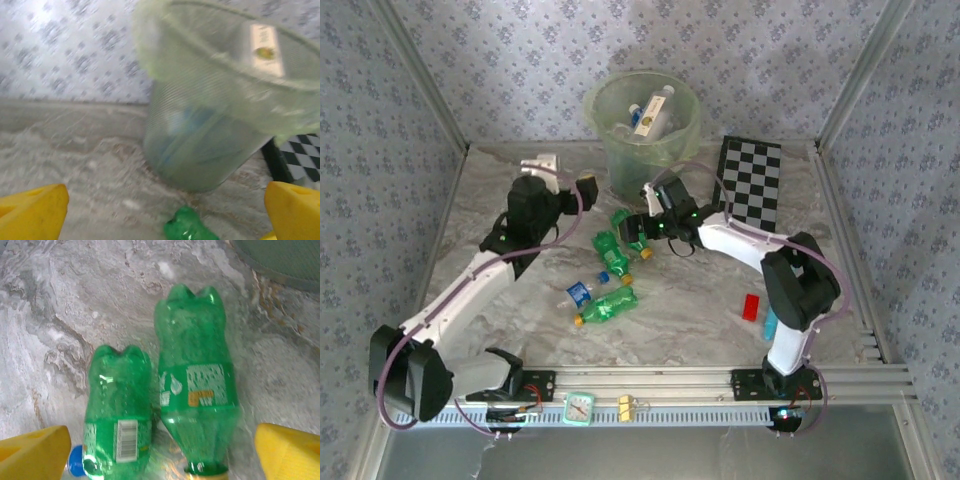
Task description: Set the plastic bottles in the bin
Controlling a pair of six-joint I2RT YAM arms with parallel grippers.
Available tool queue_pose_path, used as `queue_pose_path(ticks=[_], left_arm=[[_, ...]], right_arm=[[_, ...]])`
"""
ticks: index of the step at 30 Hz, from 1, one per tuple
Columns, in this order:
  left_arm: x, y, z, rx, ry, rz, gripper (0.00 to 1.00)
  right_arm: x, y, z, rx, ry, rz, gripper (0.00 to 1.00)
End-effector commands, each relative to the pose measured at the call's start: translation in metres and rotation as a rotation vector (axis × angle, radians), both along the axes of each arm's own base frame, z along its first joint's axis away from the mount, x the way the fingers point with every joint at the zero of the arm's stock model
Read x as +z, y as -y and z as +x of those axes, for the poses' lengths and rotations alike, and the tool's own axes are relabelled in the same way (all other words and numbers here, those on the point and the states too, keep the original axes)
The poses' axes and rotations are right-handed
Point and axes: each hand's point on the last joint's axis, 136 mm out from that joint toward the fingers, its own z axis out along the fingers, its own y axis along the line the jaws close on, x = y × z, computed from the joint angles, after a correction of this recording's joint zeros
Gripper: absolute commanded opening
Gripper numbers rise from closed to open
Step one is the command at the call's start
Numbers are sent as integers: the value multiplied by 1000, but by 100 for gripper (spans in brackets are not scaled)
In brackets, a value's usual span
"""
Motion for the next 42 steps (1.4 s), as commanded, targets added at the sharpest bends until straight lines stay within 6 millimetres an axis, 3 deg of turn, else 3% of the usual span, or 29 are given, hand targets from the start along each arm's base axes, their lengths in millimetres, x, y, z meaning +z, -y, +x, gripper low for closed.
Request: queue_pose_path(ticks=[1, 7, 10, 15, 23, 29, 42], left_arm=[[-23, -24, -10, 138, -39, -112, 100], [-96, -49, -39, 262, -195, -187, 100], [-120, -53, -51, 286, -256, -217, 100], [-143, -52, -58, 294, -315, -262, 100], [-151, -44, -53, 284, -344, -278, 100], [-152, -40, -49, 269, -355, -265, 100], [-154, -37, -47, 261, -375, -262, 100]], right_arm=[[-7, -7, 9, 17, 8, -46, 94], [-25, -12, 19, 24, -7, -101, 91], [-34, -12, 23, 22, -10, -132, 90], [-47, -14, 27, 28, -25, -163, 89], [-70, -17, 24, 45, -60, -230, 86], [-85, -9, 22, 35, -75, -293, 84], [-88, -3, 24, 37, -48, -353, 72]])
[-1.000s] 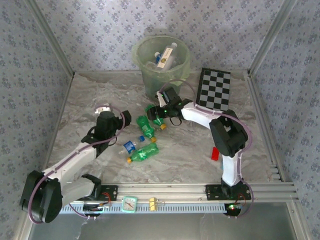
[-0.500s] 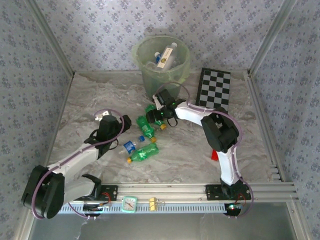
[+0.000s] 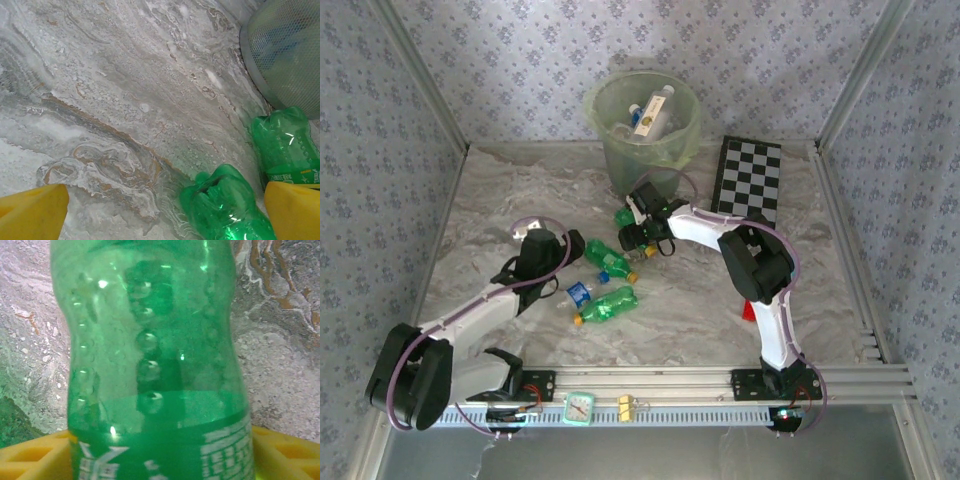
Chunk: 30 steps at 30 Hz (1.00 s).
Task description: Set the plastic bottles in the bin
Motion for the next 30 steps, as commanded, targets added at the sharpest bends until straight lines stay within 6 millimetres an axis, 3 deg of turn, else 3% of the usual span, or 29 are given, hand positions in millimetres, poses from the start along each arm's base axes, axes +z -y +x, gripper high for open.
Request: queue_pose_path(ticks=[1, 8, 17, 23, 30], left_arm=[[17, 5, 9, -1, 34, -27, 100], [16, 4, 8, 5, 29, -28, 100], [14, -4, 7, 41, 27, -16, 100], [12, -14, 7, 74, 23, -19, 100], [11, -19, 5, 89, 27, -23, 100]], right_arm=[[2, -2, 1, 16, 12, -24, 70], [26, -9, -1, 35, 66, 56, 60], [80, -36, -21, 176, 148, 203, 55], [146, -57, -34, 264, 229, 326, 54], [231, -60, -30, 285, 366, 431, 53]])
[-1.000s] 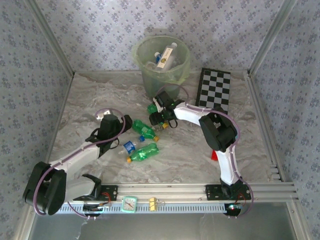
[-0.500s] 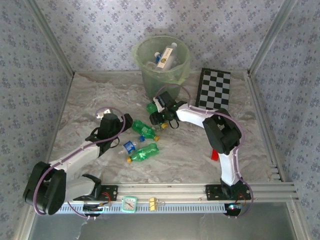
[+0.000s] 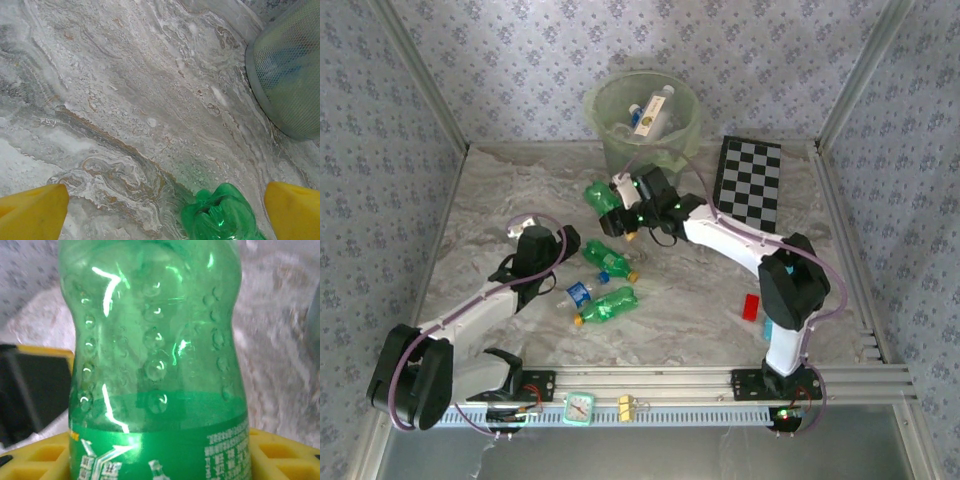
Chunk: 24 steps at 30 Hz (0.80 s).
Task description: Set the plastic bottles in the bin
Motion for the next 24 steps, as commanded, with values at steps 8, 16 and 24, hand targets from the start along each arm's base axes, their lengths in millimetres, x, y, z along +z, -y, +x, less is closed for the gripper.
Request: queue_pose_path(ticks=[8, 16, 24], left_arm=[[4, -7, -3, 27, 17, -10, 100], [8, -10, -6, 27, 28, -9, 100], [11, -15, -11, 34, 35, -6, 100]], right_arm=[[140, 16, 31, -52, 245, 142, 51], [180, 35, 84, -227, 372, 145, 51], [165, 40, 148, -358, 356, 137, 51]])
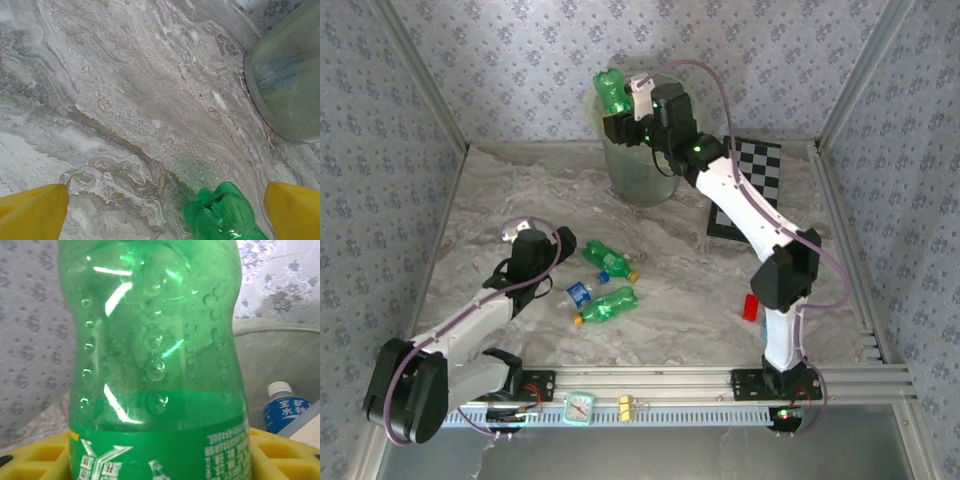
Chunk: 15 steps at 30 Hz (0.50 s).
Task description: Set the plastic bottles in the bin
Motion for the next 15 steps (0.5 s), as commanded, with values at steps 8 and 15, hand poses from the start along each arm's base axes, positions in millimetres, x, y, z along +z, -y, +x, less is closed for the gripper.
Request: queue_pose_path(ticks=[8, 15], left_arm=[[4, -14, -10, 34, 17, 12, 100], [4, -16, -11, 41, 20, 10, 100]], right_arm=[[-28, 5, 48, -111, -38, -12, 51], [-52, 7, 58, -131, -81, -41, 53]])
